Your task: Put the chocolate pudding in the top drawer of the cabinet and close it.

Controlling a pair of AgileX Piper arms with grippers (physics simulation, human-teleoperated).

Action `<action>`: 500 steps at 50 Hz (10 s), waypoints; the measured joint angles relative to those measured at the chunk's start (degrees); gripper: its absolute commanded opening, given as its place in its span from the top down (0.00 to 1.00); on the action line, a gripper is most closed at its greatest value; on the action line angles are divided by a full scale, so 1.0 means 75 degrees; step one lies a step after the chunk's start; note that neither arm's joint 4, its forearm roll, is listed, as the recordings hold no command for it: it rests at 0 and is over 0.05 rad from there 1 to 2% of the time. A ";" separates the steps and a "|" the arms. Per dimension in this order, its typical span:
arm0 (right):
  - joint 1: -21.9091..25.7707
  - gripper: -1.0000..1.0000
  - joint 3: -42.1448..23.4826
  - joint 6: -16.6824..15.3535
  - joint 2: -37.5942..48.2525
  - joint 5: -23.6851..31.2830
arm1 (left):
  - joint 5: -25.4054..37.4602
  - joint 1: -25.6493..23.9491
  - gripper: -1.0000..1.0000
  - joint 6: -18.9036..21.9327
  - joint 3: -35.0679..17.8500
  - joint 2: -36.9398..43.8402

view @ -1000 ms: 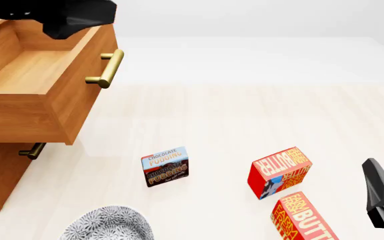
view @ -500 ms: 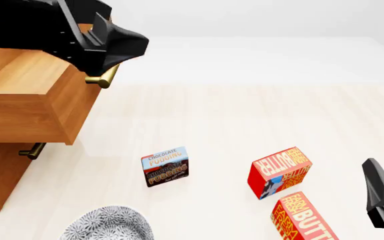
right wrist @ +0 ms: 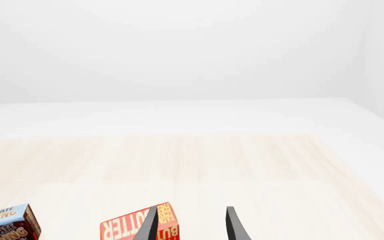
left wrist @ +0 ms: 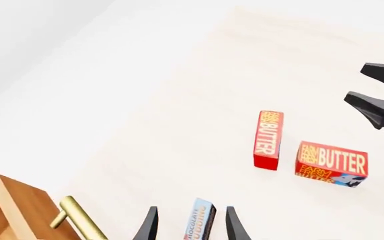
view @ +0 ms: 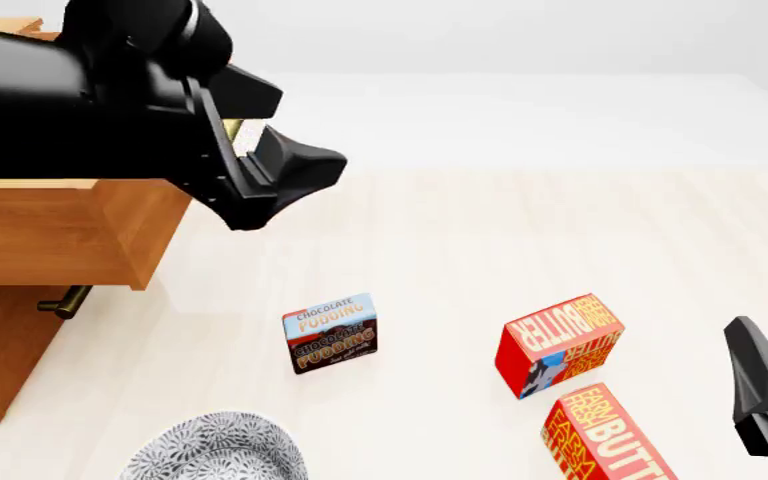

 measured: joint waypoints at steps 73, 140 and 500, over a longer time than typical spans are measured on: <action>0.0000 0.00 0.0000 0.0000 0.0000 0.0000 | -0.2481 0.0852 0.00 0.0161 0.2259 0.1597; -0.0001 0.00 0.0000 0.0001 -0.0001 0.0000 | -0.3480 0.0778 0.00 0.0209 0.2976 0.2482; 0.0000 0.00 0.0000 0.0000 0.0000 0.0000 | 0.0605 0.3709 1.00 0.1165 -0.0809 -0.1641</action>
